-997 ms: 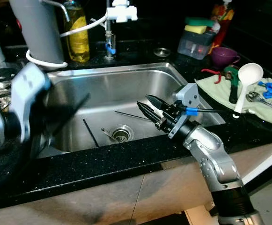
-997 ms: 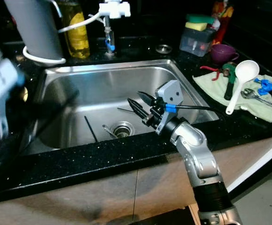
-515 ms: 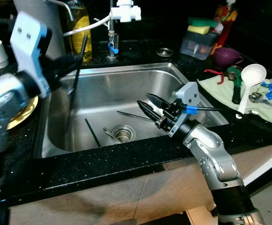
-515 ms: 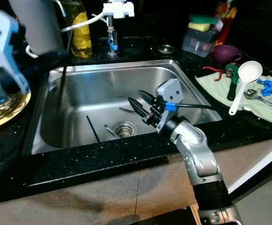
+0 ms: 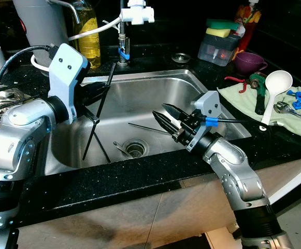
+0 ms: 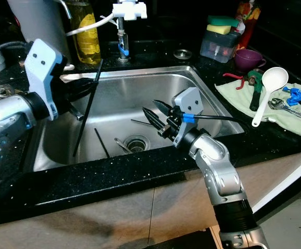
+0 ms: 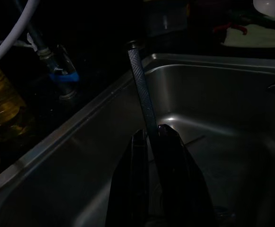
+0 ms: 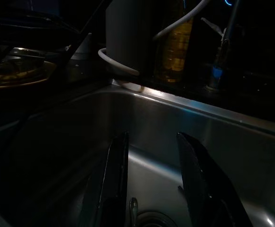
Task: Kitchen organization
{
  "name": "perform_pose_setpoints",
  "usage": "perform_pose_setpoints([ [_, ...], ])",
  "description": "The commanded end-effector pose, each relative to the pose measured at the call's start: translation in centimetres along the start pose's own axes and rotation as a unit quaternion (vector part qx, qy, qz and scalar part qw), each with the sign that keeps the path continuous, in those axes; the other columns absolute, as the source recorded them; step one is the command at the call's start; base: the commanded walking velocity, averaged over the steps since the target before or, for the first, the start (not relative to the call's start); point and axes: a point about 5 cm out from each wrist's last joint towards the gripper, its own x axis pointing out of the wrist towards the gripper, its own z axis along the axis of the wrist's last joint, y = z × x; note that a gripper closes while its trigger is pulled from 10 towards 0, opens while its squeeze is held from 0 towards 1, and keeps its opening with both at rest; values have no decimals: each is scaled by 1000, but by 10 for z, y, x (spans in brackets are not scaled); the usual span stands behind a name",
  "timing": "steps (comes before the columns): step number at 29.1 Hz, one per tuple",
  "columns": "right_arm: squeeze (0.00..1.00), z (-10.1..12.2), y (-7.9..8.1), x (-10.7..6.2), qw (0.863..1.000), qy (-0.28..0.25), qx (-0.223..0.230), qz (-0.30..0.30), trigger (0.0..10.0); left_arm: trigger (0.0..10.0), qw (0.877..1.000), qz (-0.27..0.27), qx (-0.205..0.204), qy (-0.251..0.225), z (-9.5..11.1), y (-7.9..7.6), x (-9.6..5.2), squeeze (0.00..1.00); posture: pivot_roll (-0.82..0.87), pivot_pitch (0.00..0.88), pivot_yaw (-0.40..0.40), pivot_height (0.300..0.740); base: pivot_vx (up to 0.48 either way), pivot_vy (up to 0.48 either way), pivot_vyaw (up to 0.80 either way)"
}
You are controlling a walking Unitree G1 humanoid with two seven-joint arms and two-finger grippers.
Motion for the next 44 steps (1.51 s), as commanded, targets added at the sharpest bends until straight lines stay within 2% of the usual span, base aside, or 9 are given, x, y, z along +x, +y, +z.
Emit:
perform_pose_setpoints([
  [1, 0, -2, -1, -3, 1000, 2, -4, -1, 10000, 10000, 1000, -5, 7, 21, -6, -1, -1, 824, -35, 179, -45, 740, 0, 0, 0],
  [6, 0, -1, -1, -3, 1000, 3, -4, -1, 10000, 10000, 1000, -7, 1, 26, -8, -2, -2, 1000, -37, 179, -43, 740, 0, 0, 0],
  [7, 0, -1, -1, -3, 1000, 3, -4, -1, 10000, 10000, 1000, -7, 2, 26, -8, -2, -2, 690, -37, 179, -43, 740, 0, 0, 0],
  [8, 0, -1, -1, -3, 1000, 3, -4, -1, 10000, 10000, 1000, -7, 2, 26, -8, -2, -2, 690, -37, 179, -43, 740, 0, 0, 0],
  [9, 0, -1, -1, -3, 1000, 3, -5, -2, 10000, 10000, 1000, -8, -2, 26, -8, -2, -2, 0, -38, 178, -44, 740, 0, 0, 0],
  [19, 0, 1, -2, -3, 1000, -5, 5, -6, 10000, 10000, 999, -2, -39, -31, 6, 1, -1, 0, -40, 166, -44, 740, 0, 0, 0],
  [27, 0, -2, 1, -9, 994, -10, 104, -7, 10000, 10000, 977, -176, -105, -60, 8, -51, -24, 0, -40, 158, -42, 740, 0, 0, 0],
  [34, 0, 3, 4, -15, 990, -34, 130, -35, 10000, 10000, 983, -107, -144, -28, -9, -68, -25, 0, -38, 156, -45, 740, 0, 0, 0],
  [44, 0, 5, 19, -13, 989, -42, 131, -53, 10000, 10000, 992, 34, -117, 17, -29, -51, -23, 0, -46, 171, -43, 740, 0, 0, 0],
])
